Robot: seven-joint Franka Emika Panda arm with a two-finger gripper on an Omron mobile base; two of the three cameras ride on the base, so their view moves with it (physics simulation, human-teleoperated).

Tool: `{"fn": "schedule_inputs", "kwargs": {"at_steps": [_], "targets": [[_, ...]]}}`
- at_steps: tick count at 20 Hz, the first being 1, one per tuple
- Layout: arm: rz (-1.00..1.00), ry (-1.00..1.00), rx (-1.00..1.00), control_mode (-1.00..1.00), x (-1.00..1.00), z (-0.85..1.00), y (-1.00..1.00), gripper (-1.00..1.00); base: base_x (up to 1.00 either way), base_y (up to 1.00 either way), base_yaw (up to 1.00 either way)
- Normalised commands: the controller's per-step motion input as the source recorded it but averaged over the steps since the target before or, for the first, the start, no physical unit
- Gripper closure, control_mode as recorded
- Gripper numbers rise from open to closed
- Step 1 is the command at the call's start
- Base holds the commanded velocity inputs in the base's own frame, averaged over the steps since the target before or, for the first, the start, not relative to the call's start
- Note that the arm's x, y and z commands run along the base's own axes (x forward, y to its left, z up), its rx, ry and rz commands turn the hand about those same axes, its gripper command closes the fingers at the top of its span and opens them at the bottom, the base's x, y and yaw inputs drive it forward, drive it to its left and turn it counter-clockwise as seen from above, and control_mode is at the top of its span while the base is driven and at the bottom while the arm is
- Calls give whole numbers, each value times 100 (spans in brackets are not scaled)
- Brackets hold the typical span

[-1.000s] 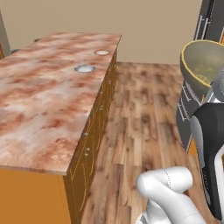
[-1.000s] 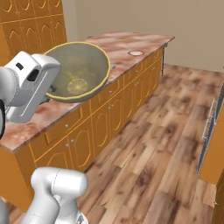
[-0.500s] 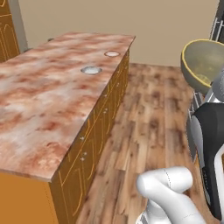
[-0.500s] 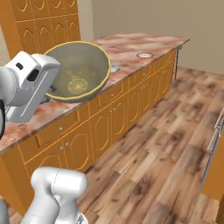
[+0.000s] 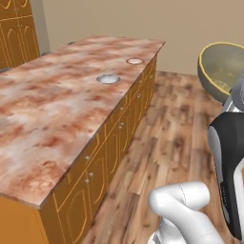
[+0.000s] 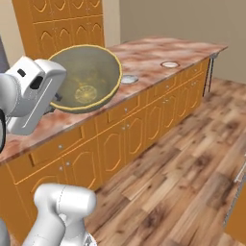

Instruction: Move the bowls from the cabinet to the plates on the dining table.

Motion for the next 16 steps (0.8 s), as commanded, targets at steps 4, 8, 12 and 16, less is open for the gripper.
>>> {"fn": "schedule_inputs", "kwargs": {"at_steps": [4, 8, 12, 16], "targets": [[0, 0, 0, 100, 0, 0, 0, 100, 34, -56, 24], [0, 0, 0, 100, 0, 0, 0, 100, 30, -59, 24], [0, 0, 0, 100, 0, 0, 0, 100, 28, -60, 23], [0, 0, 0, 100, 0, 0, 0, 100, 27, -60, 23]]}}
